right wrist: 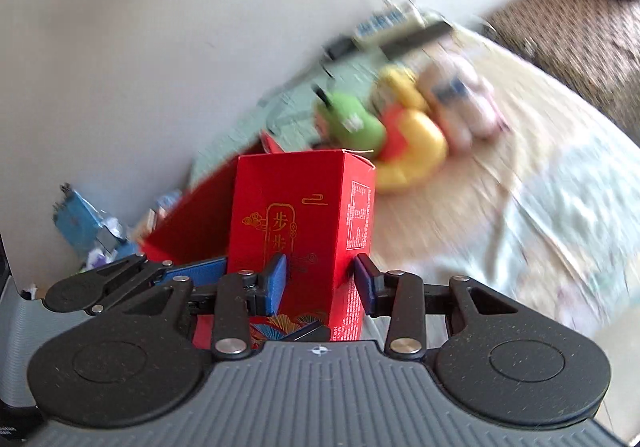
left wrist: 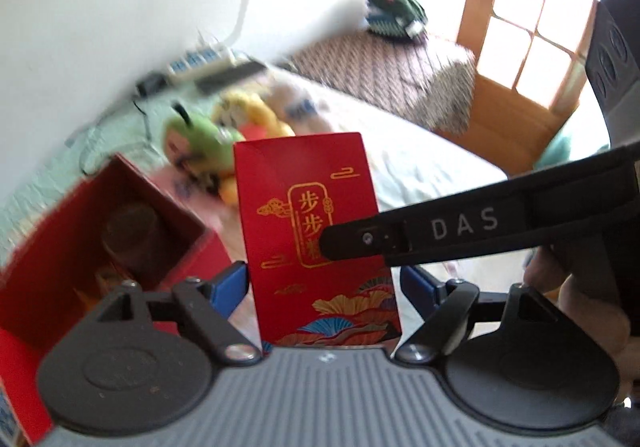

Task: Organize objects
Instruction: 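Move the right gripper to the red gift box and grasp it, then lift the red gift box with the right gripper and lower it into the box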

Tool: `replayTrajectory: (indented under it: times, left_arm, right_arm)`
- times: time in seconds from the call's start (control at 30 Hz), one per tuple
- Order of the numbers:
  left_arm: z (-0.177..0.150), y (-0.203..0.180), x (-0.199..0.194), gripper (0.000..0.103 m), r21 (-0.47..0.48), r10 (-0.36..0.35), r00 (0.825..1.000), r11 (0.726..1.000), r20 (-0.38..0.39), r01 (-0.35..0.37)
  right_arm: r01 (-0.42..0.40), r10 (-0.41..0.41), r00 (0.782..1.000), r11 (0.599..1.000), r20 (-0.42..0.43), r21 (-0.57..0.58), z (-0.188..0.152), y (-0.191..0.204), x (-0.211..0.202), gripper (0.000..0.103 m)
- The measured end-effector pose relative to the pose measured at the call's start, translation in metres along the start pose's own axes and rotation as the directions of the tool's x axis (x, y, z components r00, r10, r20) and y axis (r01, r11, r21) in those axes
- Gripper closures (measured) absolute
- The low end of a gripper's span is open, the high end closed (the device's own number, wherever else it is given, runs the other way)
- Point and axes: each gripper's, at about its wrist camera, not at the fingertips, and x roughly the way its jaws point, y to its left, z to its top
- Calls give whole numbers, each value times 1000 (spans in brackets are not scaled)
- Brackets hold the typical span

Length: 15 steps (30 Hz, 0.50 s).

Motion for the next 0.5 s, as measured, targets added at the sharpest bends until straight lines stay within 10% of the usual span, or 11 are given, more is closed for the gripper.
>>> replayTrajectory:
  times: [0.5]
  left_arm:
    - [-10, 128, -39, 21, -279, 290, 957, 920, 11, -275]
  right_arm:
    - [-270, 230, 957, 932, -179, -241, 44, 108, 138, 63]
